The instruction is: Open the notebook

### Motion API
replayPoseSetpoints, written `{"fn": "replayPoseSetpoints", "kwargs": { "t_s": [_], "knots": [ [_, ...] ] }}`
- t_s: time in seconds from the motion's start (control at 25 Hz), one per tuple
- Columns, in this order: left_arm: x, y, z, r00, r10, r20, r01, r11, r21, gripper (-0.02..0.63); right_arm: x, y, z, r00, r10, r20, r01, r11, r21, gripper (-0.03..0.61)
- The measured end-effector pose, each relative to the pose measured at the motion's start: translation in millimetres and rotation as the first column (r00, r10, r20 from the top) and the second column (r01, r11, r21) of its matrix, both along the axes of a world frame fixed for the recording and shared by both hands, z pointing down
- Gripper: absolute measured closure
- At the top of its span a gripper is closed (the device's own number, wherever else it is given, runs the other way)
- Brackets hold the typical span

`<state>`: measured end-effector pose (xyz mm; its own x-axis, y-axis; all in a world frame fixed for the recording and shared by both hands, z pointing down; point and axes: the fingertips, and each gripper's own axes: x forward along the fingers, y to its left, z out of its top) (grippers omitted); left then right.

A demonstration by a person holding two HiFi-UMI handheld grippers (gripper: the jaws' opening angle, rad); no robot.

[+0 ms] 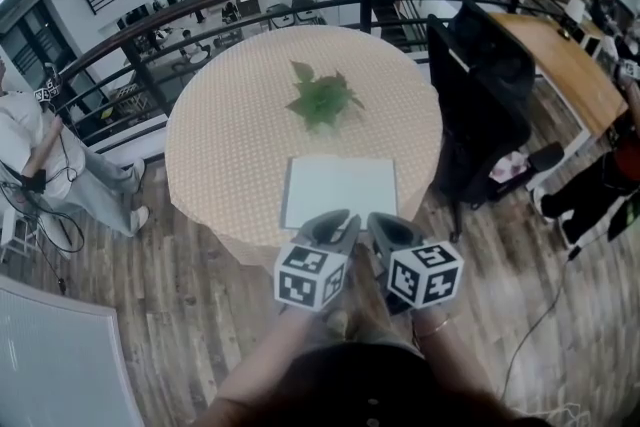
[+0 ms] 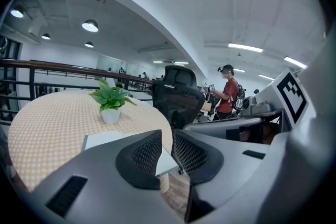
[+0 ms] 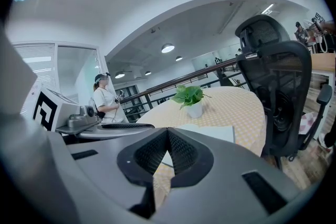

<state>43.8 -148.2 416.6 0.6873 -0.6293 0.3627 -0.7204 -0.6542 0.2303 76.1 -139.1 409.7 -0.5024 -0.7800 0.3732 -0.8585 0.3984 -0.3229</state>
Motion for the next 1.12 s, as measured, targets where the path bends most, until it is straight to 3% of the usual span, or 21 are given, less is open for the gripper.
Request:
{"fn": "replayPoseSetpoints", "kwargs": {
  "t_s": [1.12],
  "knots": [
    [5.1,8.9,5.9,1.000,0.013,0.008,-0.013,0.999,-0.033,0.534,5.4,10.5,4.5,1.000,0.008,-0.012,-0.008,1.000,-0.015,0.568]
  ]
}}
